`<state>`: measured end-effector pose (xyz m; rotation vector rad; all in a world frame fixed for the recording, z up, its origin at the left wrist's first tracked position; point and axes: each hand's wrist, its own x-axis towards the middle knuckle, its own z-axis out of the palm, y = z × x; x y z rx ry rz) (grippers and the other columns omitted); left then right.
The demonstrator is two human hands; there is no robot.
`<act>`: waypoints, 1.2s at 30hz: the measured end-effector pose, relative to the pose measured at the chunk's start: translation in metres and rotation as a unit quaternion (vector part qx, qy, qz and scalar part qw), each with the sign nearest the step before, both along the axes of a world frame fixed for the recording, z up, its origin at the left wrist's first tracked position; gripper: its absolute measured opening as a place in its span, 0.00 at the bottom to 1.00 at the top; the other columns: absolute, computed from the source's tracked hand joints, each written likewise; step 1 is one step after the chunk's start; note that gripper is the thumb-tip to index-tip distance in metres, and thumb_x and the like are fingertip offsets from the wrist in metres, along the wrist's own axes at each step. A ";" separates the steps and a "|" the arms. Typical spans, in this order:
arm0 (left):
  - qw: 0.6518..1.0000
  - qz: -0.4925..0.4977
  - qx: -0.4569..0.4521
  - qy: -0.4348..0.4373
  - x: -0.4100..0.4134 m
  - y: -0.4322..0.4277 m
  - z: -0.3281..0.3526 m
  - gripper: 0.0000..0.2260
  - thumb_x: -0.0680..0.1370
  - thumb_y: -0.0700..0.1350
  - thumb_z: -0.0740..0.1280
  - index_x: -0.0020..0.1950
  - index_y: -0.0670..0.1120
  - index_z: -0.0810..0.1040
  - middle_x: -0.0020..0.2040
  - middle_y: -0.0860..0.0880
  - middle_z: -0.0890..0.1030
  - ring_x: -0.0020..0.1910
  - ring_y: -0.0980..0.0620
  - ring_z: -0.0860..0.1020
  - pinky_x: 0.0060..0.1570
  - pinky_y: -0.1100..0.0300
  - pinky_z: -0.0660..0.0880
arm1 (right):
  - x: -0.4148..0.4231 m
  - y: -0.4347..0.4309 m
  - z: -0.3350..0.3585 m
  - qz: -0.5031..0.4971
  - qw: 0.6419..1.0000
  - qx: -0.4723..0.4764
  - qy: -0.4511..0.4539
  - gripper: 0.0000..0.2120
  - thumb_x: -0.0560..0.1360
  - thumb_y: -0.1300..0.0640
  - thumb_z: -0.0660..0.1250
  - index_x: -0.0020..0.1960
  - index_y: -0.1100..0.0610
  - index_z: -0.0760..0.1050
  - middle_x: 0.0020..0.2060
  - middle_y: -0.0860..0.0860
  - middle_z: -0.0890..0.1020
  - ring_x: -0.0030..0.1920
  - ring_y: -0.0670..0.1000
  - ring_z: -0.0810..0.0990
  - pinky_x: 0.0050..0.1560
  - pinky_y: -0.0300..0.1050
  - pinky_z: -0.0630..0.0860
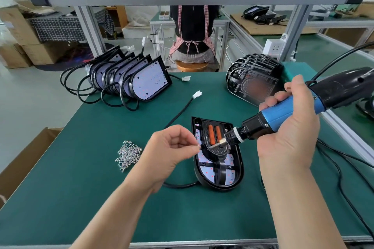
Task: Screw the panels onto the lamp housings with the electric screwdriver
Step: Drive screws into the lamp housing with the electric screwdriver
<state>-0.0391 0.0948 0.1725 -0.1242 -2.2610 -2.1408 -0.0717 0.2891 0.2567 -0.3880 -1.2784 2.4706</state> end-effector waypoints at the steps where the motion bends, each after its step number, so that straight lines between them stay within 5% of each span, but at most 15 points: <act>1: 1.000 -0.003 0.020 -0.004 0.001 0.003 -0.002 0.13 0.70 0.29 0.74 0.38 0.47 0.82 0.38 0.46 0.83 0.40 0.52 0.79 0.45 0.66 0.77 | 0.001 0.001 0.004 0.001 1.000 -0.008 -0.003 0.15 0.86 0.52 0.56 0.41 0.54 0.62 0.36 0.50 0.65 0.31 0.47 0.65 0.32 0.36 0.67; 15: 0.991 -0.018 0.131 -0.027 0.003 0.017 -0.010 0.13 0.70 0.30 0.74 0.40 0.49 0.83 0.40 0.49 0.82 0.41 0.54 0.79 0.47 0.66 0.77 | -0.001 -0.002 -0.011 -0.072 0.989 -0.117 0.049 0.12 0.80 0.54 0.69 0.41 0.56 0.70 0.30 0.48 0.73 0.26 0.46 0.71 0.31 0.38 0.72; 20: 0.985 -0.025 0.169 -0.038 0.005 0.019 -0.010 0.08 0.64 0.37 0.75 0.40 0.48 0.83 0.40 0.47 0.82 0.41 0.54 0.79 0.47 0.65 0.77 | -0.003 -0.002 -0.011 -0.079 0.989 -0.120 0.048 0.11 0.79 0.54 0.70 0.43 0.56 0.70 0.30 0.48 0.73 0.26 0.47 0.71 0.31 0.38 0.72; 29: 0.988 -0.002 0.156 -0.020 0.004 0.024 -0.016 0.14 0.71 0.27 0.72 0.40 0.48 0.83 0.40 0.47 0.82 0.42 0.52 0.78 0.47 0.65 0.77 | -0.002 -0.005 -0.007 -0.071 0.990 -0.113 0.043 0.13 0.79 0.54 0.69 0.40 0.56 0.70 0.29 0.48 0.73 0.26 0.47 0.71 0.30 0.39 0.71; 36: 0.981 -0.006 0.193 -0.025 0.005 0.026 -0.016 0.12 0.68 0.32 0.76 0.40 0.49 0.83 0.40 0.48 0.81 0.42 0.54 0.79 0.46 0.66 0.77 | -0.002 -0.003 0.005 -0.063 0.993 -0.095 -0.008 0.12 0.81 0.55 0.66 0.42 0.56 0.68 0.32 0.48 0.71 0.27 0.47 0.68 0.30 0.38 0.70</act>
